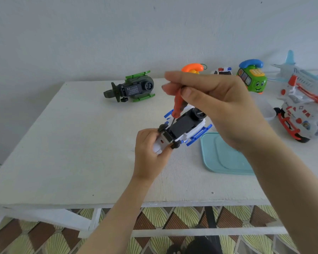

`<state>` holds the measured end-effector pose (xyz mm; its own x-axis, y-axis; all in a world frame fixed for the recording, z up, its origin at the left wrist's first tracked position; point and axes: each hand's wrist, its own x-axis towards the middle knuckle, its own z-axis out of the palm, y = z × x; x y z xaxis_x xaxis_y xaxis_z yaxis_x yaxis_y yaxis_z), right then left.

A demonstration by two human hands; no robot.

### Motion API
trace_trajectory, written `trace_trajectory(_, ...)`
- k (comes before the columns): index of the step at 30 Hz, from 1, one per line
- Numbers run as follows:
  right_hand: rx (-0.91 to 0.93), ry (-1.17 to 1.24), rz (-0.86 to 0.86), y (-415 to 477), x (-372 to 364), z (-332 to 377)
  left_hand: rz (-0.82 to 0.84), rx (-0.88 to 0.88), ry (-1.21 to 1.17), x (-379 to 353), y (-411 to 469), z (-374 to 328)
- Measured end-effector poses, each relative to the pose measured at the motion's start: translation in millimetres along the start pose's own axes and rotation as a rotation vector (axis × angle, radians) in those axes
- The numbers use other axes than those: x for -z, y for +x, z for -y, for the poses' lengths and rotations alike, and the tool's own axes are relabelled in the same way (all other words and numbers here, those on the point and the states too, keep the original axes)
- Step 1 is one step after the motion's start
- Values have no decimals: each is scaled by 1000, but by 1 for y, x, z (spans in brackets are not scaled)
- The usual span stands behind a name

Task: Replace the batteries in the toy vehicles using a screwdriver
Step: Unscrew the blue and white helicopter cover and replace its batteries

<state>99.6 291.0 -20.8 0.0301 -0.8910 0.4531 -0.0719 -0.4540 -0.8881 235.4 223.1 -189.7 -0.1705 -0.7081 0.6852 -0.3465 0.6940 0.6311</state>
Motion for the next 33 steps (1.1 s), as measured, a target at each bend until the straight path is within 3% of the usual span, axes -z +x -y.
trace_trajectory(4,71,-138,-7,1,1,-4,5,-6,10,0,0,-1)
trace_trajectory(12,358,-759,-348,3,1,-18,-3,-14,28,0,-1,0)
trace_trajectory(17,363,-717,-240,-6,-4,-14,-17,2,39,0,0,-3)
trace_trajectory(21,141,-274,-53,-9,-2,-5,-21,-10,43,0,-1,-3)
trace_trajectory(23,115,-160,-20,-6,-1,-3,-17,-11,49,0,-1,-2)
trace_trajectory(30,311,-596,-206,-1,4,-14,-7,10,50,0,-2,-3)
trace_trajectory(33,347,-649,-67,2,7,-15,-16,5,45,0,-1,-5)
